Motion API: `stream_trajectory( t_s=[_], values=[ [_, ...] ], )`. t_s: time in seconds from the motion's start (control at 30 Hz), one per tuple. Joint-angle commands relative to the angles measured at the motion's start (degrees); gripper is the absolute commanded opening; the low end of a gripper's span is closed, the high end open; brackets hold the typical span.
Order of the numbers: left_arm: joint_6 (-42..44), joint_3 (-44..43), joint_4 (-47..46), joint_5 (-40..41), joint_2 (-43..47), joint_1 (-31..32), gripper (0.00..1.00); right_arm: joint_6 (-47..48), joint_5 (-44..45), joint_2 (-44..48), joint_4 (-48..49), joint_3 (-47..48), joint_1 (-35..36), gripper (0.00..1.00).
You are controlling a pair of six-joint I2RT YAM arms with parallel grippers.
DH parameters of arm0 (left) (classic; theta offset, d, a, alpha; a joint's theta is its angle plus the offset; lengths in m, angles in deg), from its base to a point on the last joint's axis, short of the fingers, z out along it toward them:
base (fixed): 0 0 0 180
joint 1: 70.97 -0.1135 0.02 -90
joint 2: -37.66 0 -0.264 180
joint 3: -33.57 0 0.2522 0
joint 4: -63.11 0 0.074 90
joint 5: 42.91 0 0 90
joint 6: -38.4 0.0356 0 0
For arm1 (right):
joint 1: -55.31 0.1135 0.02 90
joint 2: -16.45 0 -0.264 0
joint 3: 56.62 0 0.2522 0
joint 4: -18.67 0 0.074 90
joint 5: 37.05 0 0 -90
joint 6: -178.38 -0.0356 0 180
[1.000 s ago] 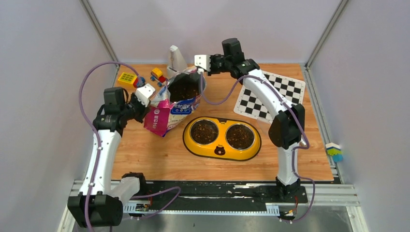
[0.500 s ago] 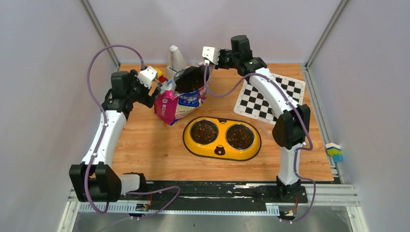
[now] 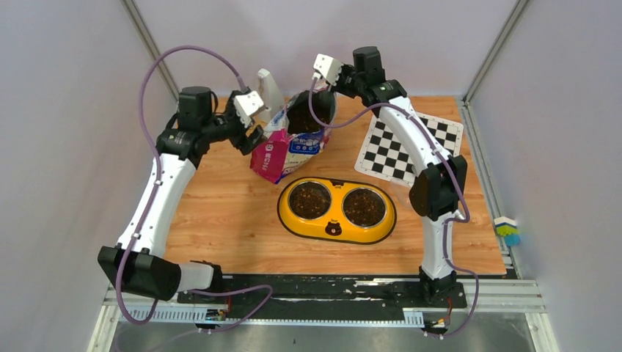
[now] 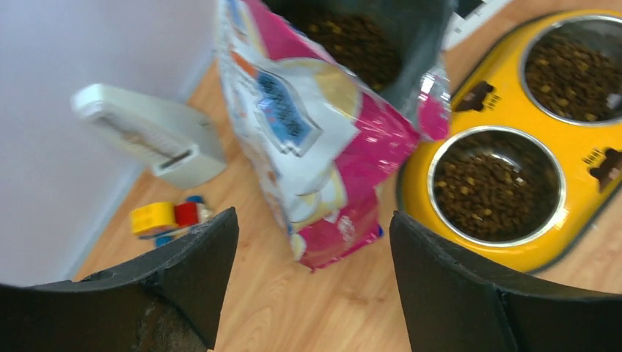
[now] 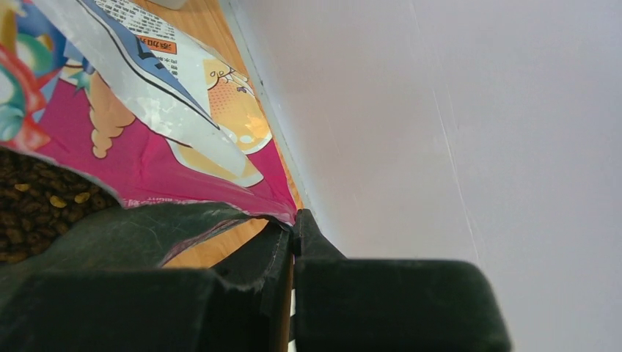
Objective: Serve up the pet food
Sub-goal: Move the pet food bag to the center of the board, then adjust the pet food bag at the center of the board.
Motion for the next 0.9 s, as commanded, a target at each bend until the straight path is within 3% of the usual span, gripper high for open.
stream_trajectory(
  t_s=[0.0, 0.2, 0.3, 0.47, 0.7, 0.87],
  values=[
    [2.7, 1.0, 5.7, -1.3, -0.6, 5.6, 0.81, -4.2, 7.1, 2.3, 6.7, 6.2, -2.2, 0.0],
    [1.7, 12.7, -4.4, 5.9, 8.7, 13.3, 0.79, -6.1, 7.0, 2.3, 6.8, 6.2, -2.3, 0.0],
    [0.4, 14.1, -8.2, 9.5, 8.8, 15.2, 0.73, -6.9, 7.1, 1.9, 6.7, 6.0, -2.2, 0.0],
    [0.9, 15.7, -16.8, 20.7, 6.2, 19.1, 0.55, -8.9, 5.9, 1.6, 6.4, 5.8, -2.4, 0.0],
    [6.5, 15.8, -19.2, 29.1, 2.9, 25.2, 0.43, -9.9, 5.8, 0.8, 5.7, 6.1, -2.5, 0.0],
    [8.6, 17.0, -21.9, 33.2, 1.9, 27.7, 0.18, -10.1, 5.7, 0.3, 5.7, 6.6, -2.5, 0.0]
  ],
)
